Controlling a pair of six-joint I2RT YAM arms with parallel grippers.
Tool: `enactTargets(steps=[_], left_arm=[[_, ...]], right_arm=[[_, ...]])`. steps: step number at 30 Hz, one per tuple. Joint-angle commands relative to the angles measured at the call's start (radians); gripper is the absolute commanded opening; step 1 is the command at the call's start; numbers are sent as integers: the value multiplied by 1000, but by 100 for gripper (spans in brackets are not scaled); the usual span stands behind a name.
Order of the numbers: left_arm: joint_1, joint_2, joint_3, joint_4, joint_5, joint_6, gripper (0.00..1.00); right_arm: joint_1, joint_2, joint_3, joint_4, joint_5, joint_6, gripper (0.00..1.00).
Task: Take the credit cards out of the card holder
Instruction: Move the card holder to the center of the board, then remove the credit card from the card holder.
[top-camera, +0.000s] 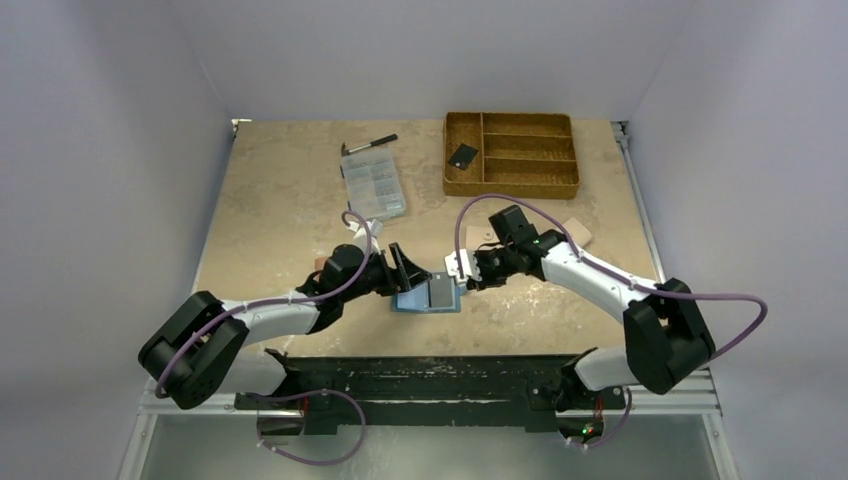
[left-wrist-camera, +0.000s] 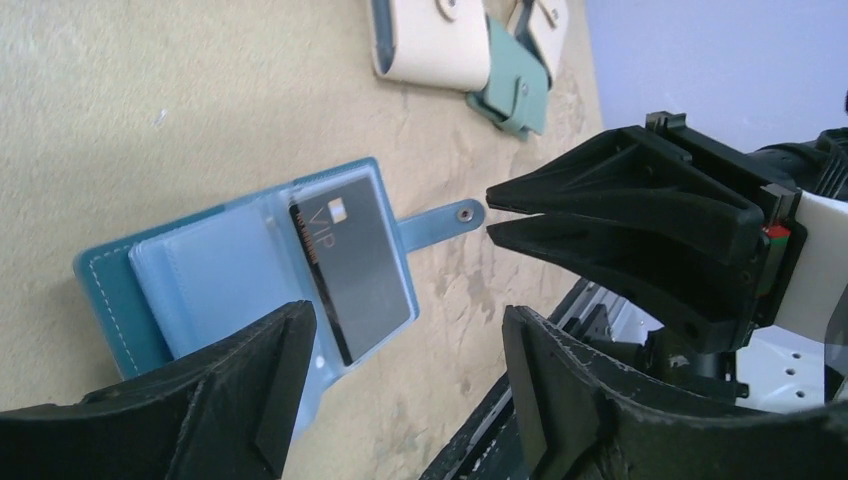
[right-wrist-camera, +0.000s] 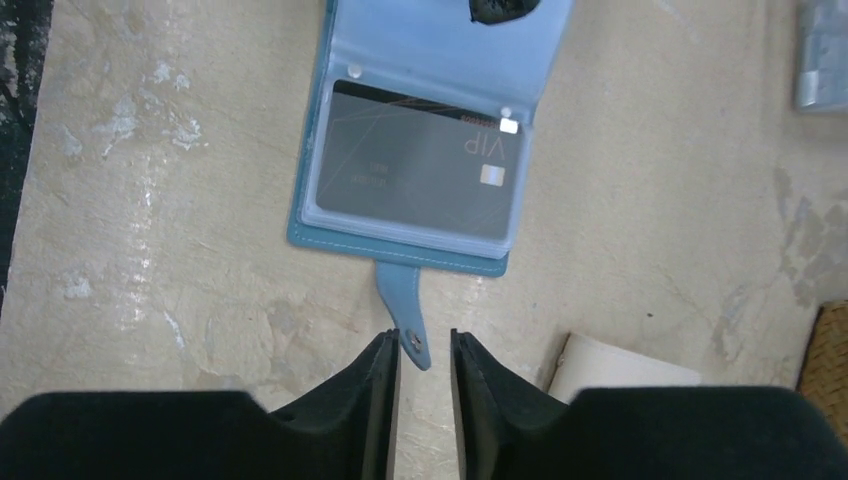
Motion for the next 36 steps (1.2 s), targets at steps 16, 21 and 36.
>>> enactTargets(steps=[16,21,36], left_arm=[[4,51,-81,244,16,-91,72],[2,45,-79,189,-1,-66,70],[-67,110,-10,110,-82,-28,53]], right_arm=[[-37,-81,127,-94,-426,258,61],[-29,-69,84,98,-439,546,56],[55,103,92,181,-3,649,12]])
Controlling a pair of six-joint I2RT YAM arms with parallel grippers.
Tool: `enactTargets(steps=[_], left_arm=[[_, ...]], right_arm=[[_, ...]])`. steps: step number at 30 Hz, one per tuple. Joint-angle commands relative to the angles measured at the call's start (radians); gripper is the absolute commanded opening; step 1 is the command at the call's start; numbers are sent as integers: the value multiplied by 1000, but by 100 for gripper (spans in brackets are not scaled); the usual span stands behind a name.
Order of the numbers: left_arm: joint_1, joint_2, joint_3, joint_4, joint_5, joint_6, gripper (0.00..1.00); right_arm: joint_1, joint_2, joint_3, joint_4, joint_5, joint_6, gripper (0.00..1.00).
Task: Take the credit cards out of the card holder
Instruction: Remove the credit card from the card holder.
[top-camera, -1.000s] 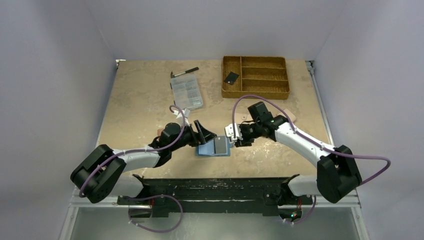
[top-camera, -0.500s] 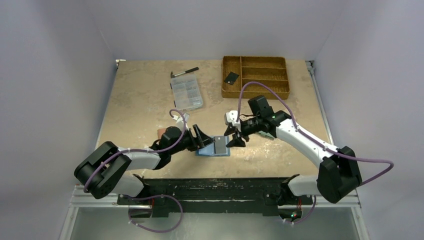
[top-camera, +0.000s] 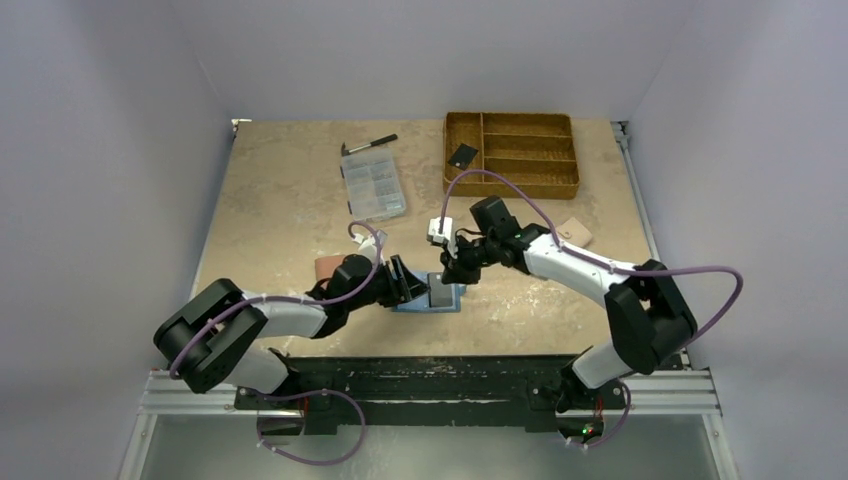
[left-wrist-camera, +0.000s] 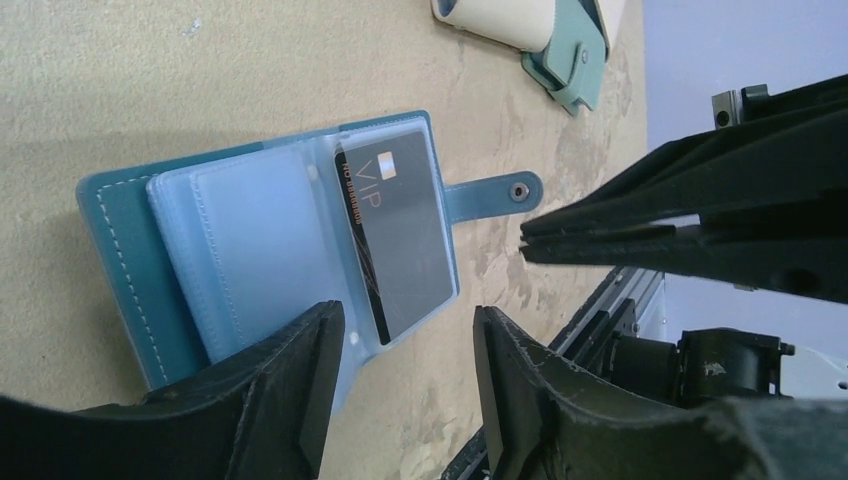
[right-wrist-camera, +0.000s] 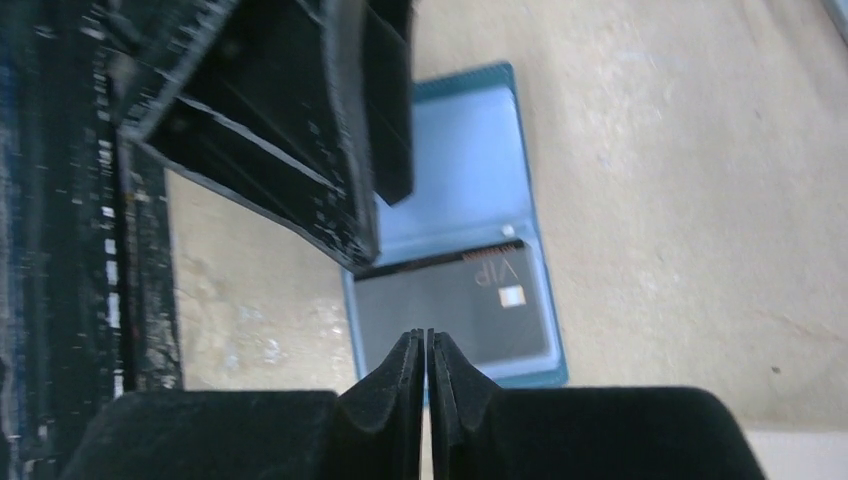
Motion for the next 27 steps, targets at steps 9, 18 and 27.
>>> enactTargets(steps=[9,18,27], left_arm=[[-23,138,66,90,-23,16,45],[-23,210,85,91,-40,14,45],[-23,245,55,133,-42,-12,45]], right_arm=[[-1,129,64,-97,212,-67,2],[31,251,136,-168,258,-48,0],[52,284,152,-153,263,-5,1]])
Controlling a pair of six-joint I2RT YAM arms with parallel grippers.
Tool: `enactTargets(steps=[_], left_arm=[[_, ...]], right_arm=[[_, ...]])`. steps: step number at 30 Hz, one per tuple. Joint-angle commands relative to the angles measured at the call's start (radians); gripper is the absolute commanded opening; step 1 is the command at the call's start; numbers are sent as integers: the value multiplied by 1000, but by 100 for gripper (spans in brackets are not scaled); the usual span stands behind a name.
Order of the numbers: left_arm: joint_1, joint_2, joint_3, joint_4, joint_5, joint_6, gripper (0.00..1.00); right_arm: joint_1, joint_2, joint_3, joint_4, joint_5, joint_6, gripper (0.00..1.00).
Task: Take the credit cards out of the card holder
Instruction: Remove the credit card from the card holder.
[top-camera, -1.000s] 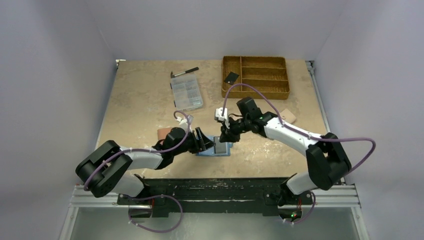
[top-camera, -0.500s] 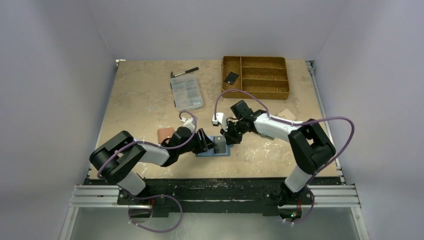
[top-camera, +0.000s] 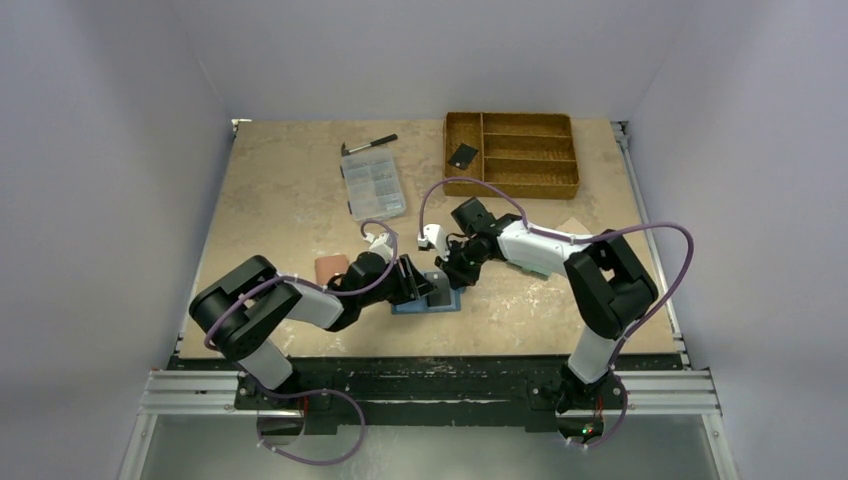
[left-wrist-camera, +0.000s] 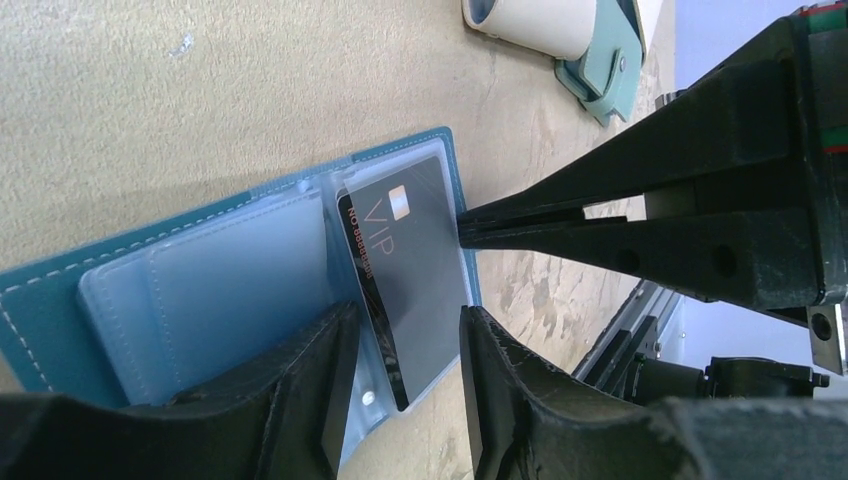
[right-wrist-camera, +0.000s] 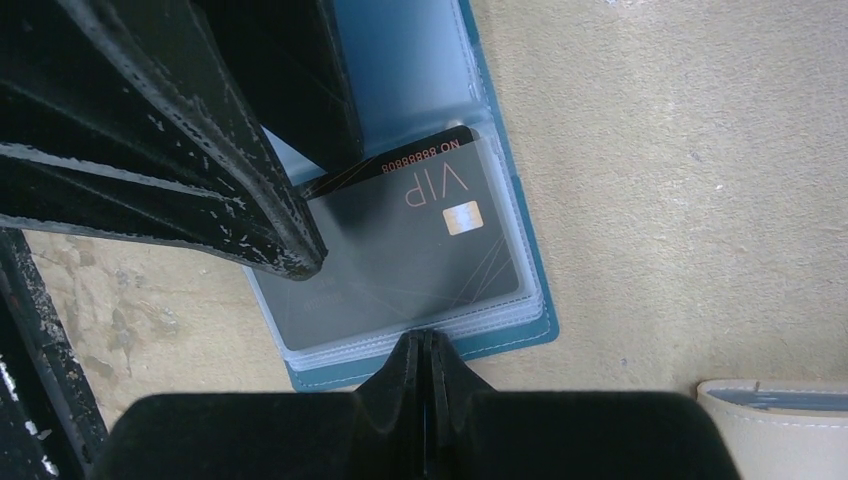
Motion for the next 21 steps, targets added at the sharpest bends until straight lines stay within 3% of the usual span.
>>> enactTargets(steps=[1,9,12,21], left_arm=[[-4,43,-16,54,-19,-19,45],[-5,42,-56,155,-17,-87,24],[-3,36,-67,156,-29,-84,0],[-1,-31,-148,190,-15,-23,0]], right_arm=[[32,41,27,5,9,26,1],[63,79,61,-35,-102,34,1],[63,82,62,-35,-101,53,1],[8,52,53,-2,-6,93,2]])
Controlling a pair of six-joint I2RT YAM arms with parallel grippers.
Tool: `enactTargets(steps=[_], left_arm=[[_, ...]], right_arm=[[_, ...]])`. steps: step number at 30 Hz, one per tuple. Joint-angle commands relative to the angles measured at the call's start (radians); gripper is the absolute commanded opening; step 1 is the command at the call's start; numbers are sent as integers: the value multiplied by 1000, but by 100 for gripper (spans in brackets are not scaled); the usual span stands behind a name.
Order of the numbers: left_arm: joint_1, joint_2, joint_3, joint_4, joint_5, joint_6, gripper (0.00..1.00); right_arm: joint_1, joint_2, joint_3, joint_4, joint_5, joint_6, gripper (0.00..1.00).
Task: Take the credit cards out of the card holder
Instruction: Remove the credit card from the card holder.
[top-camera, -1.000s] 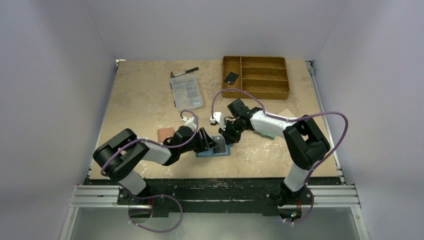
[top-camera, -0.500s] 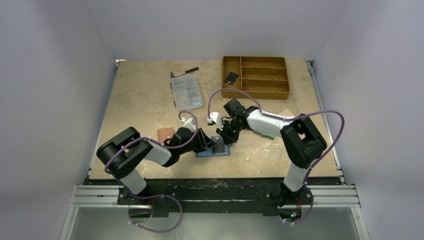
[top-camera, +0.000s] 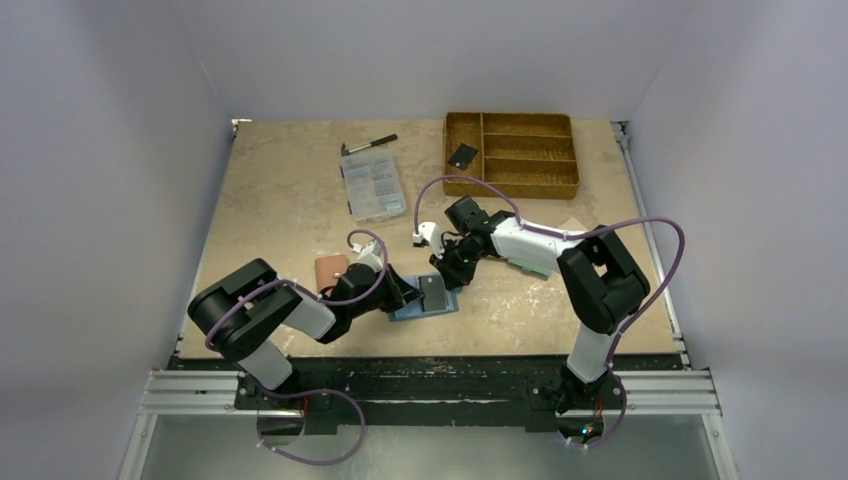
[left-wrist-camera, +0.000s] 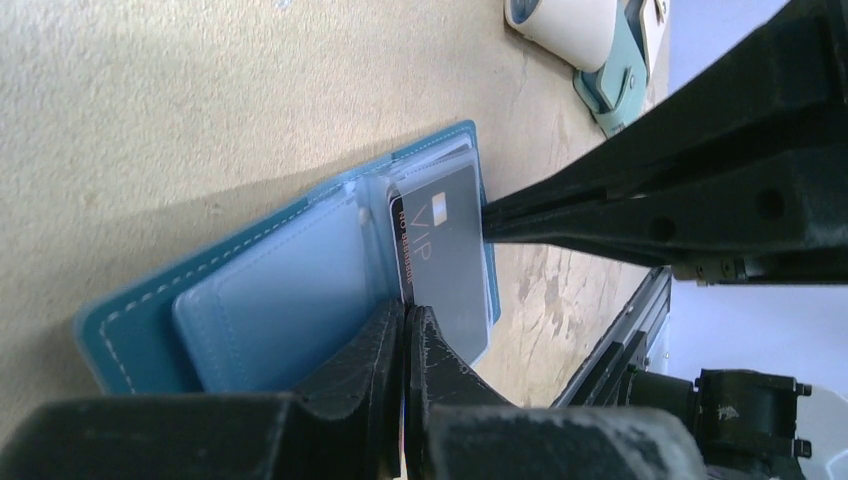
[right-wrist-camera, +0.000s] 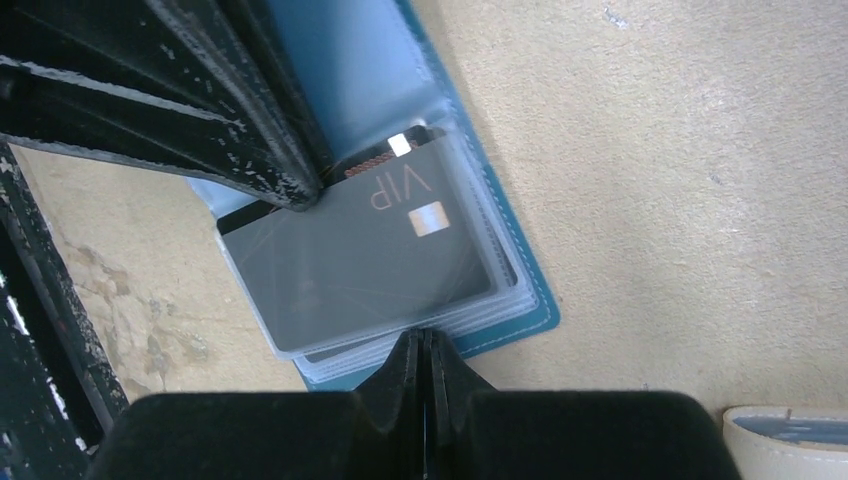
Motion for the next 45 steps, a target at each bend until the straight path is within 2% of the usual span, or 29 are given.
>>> enactTargets(steps=[1,7,12,16,22,24,30,37,42,45], left_arm=[[-5,-54,-47,44,31,63,0],[-4,-118,-54,-10,59,139,0],[-3,-173,-39,-59,72,195,0],[-4,-211,-25,-88,85,251,0],[-11,-267,6,-177,101,398,0],[-22,-284,10,-198,99,440,0],[-72,-304,43,-270,74,556,0],[-106,-317,60,-274,58,612,0],[-115,-338,59,-265,56,630,0],[-118,-360,54,-264,51,642,0]], right_arm=[[-12,1,-5,30,-1,10,3],[-13,-97,-22,5,-55,-79,6],[-12,-170,-34,-37,-220,-168,11],[-13,-175,-25,-62,-301,-208,24],[-47,-136,22,-122,-393,-214,50],[-61,-139,24,-131,-351,-218,55],[-98,-144,32,-151,-353,-240,60],[-97,-80,41,-195,-371,-272,64],[-73,-24,61,-248,-409,-302,62],[-57,-2,75,-271,-412,-316,55]])
